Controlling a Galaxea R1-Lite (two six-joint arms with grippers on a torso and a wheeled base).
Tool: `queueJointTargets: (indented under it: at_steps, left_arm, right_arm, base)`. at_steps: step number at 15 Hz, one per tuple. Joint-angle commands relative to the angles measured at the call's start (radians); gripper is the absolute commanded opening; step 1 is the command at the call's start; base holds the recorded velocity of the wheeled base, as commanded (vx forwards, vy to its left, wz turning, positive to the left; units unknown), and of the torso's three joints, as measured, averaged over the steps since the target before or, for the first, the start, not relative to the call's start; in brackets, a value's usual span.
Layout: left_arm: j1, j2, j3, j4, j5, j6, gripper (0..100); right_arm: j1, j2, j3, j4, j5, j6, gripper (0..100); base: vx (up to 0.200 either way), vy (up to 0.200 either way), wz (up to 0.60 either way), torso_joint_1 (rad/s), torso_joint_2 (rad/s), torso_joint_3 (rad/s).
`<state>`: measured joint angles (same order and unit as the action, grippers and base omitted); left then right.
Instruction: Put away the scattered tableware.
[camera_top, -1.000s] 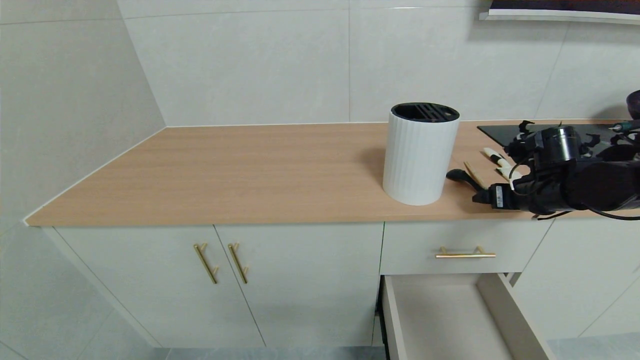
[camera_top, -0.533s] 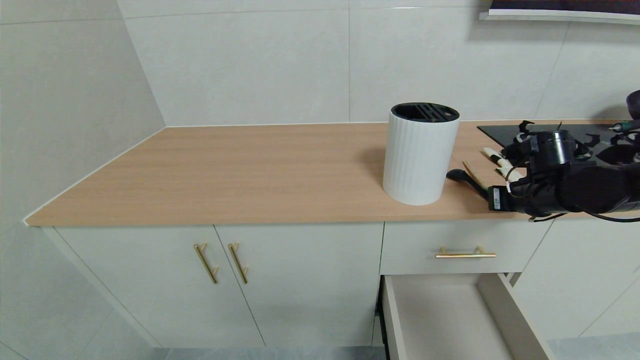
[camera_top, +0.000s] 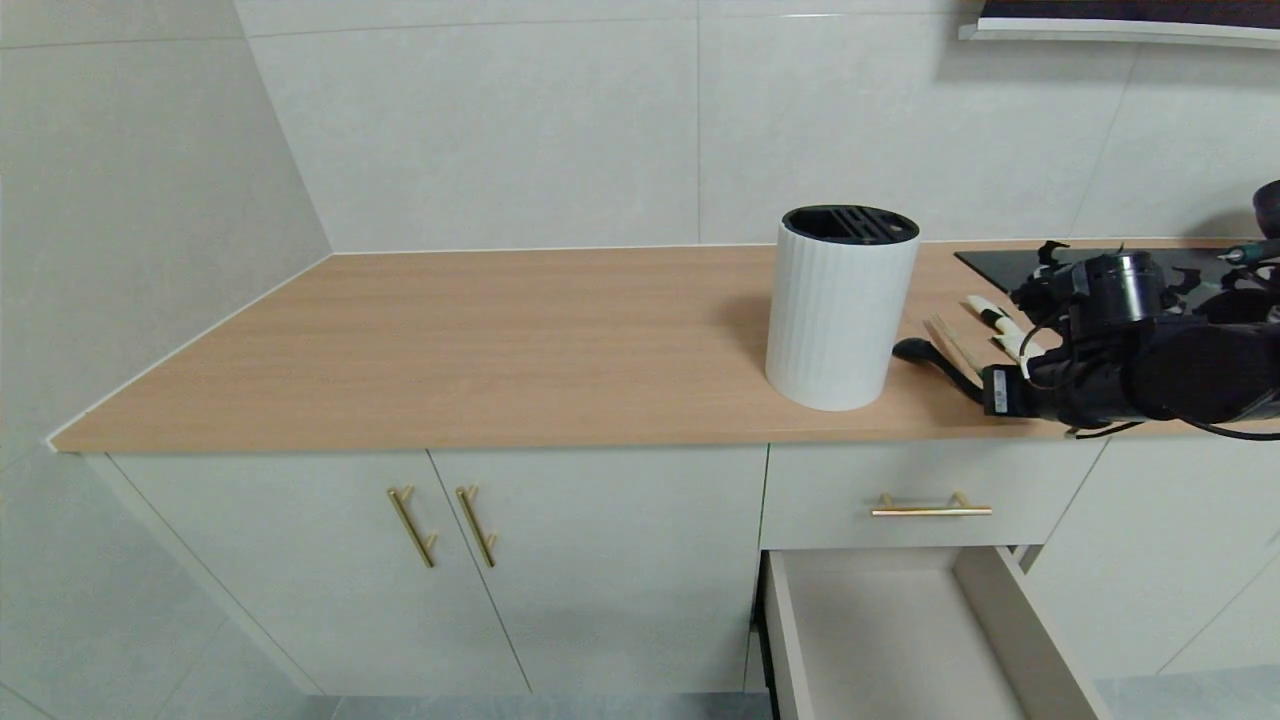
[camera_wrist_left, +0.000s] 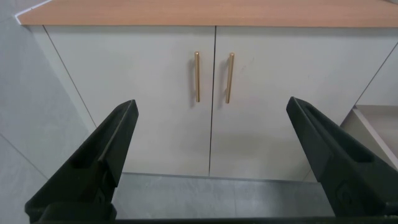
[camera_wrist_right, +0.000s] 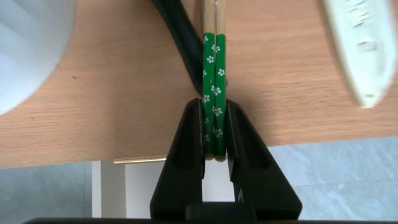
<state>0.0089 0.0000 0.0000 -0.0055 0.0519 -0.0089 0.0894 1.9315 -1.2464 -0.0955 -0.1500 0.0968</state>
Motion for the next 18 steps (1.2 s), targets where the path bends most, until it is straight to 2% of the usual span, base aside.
queueJointTargets:
  at_steps: [1, 3, 4, 7, 10, 12, 14, 18]
  left_arm:
    - [0.000, 0.000, 0.000, -0.001, 0.000, 0.000, 100]
    - [0.000, 0.000, 0.000, -0.001, 0.000, 0.000, 100]
    - [0.000, 0.000, 0.000, -0.001, 0.000, 0.000, 100]
    - [0.000, 0.000, 0.000, -0.001, 0.000, 0.000, 100]
    - [0.000, 0.000, 0.000, -0.001, 0.000, 0.000, 100]
    - [0.000, 0.000, 0.000, -0.001, 0.000, 0.000, 100]
    - [0.000, 0.000, 0.000, -0.001, 0.000, 0.000, 100]
    - [0.000, 0.000, 0.000, -0.001, 0.000, 0.000, 100]
  right_arm:
    - [-0.002, -0.112, 0.030, 0.007, -0.002, 0.027, 0]
    - [-0.002, -0.177, 0.059, 0.017, -0.002, 0.040, 0]
    - [0.004, -0.325, 0.140, 0.086, 0.001, 0.041, 0]
    - [0.032, -0.526, 0.297, 0.122, 0.013, 0.058, 0]
    - [0.053, -0.718, 0.420, 0.163, 0.098, 0.046, 0]
    - [0.113, -0.864, 0.426, 0.464, 0.119, -0.071, 0]
    - [0.151, -0.916, 0.455, 0.494, 0.182, -0.074, 0]
    - [0.221, -0.890, 0.452, 0.574, 0.187, -0.068, 0]
  base:
    - [0.000, 0.000, 0.00, 0.000, 0.00, 0.000]
    - [0.000, 0.000, 0.00, 0.000, 0.00, 0.000]
    - [0.000, 0.000, 0.00, 0.000, 0.00, 0.000]
    - [0.000, 0.000, 0.00, 0.000, 0.00, 0.000]
    - [0.000, 0.000, 0.00, 0.000, 0.00, 0.000]
    - [0.000, 0.000, 0.00, 0.000, 0.00, 0.000]
    - [0.000, 0.000, 0.00, 0.000, 0.00, 0.000]
    - [0.000, 0.000, 0.00, 0.000, 0.00, 0.000]
